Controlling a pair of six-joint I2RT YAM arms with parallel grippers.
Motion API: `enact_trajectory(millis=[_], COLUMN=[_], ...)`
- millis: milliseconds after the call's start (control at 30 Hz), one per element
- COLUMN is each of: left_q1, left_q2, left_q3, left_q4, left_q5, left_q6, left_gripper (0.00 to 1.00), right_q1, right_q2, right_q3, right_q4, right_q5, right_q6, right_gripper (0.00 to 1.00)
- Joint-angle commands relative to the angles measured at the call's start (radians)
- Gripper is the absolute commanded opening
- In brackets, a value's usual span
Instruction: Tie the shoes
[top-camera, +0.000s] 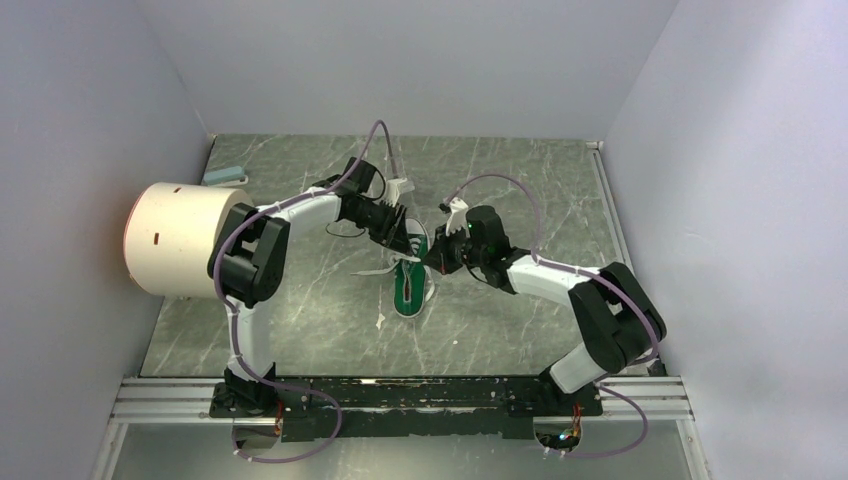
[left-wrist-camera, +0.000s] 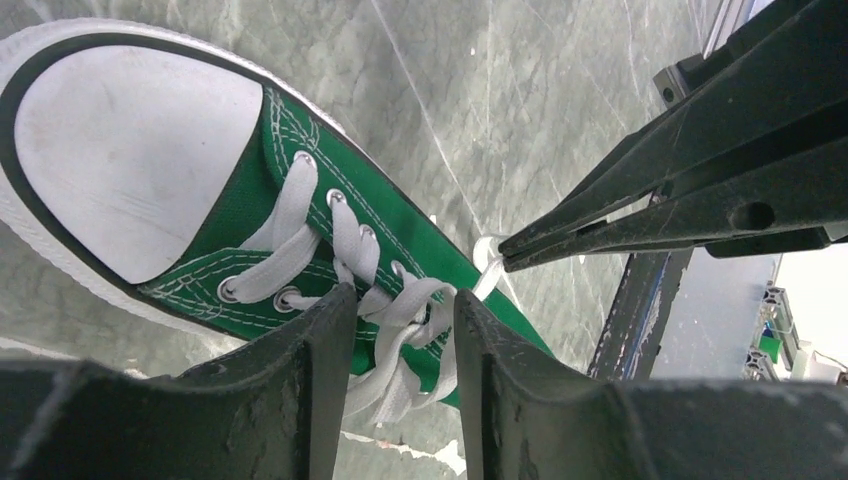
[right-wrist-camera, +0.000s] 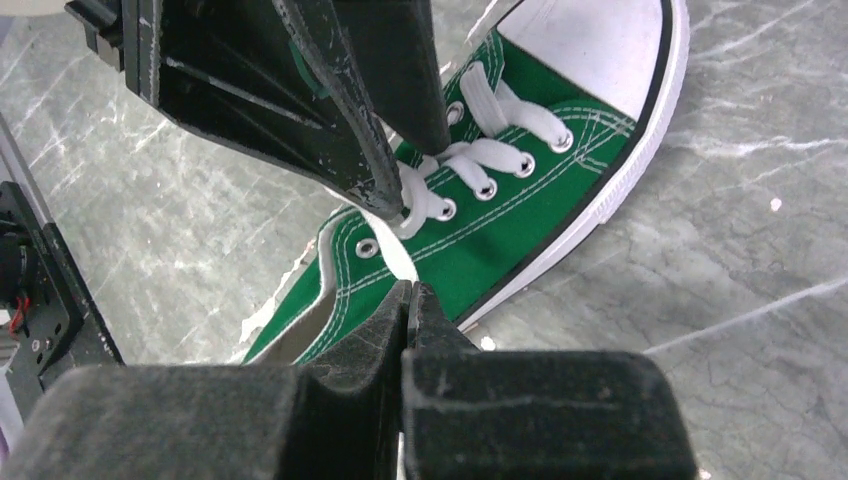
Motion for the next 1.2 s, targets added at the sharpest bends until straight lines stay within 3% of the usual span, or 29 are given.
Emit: enact_trajectory(millis=[0,67,267,533,600,833,1167], left_q1=[0.020,0.026,0.036,0.047,0.051,0.060,0.064], left_q2=[-0.052,-0.056,-0.047,-0.003,-0.001,-0.017,-0.010], left_q3=[-0.017,-0.023,-0.038,-0.063,-0.064,-0.063,-0.066], left_q4=[-0.021,-0.023,-0.020,0.015,0.019,0.020,0.031], left_q5=[0.062,0.059,0.047,0.137,0.158,0.164,0.173], left_q6=[-0.009,-0.008,-0.013,-0.075,-0.084,-0.088,-0.088], left_gripper=[0.43,0.44,0.59,0.61,0.59,0.36,0.21], right_q1=[-0.006,-0.010,-0.032,-0.031,-0.032,-0.032,-0.032], right_q2=[0.033,0.029,0.011,0.009,0.018,0.029,0.040], right_q3=[0.047,0.041,0.018,0.001,0.007,0.019,0.033], right_q4=[-0.004,-0.010,-0.037,-0.006,-0.008,-0.003,-0.006], right_q5=[-0.005,0.014,0.025,-0.025,-0.027,-0.043,-0.055], right_q6=[-0.016,-0.013,-0.017,-0.016,-0.016,-0.011,0.012], right_gripper=[0.00,0.00,0.00,0.00,0.00,0.00,0.00])
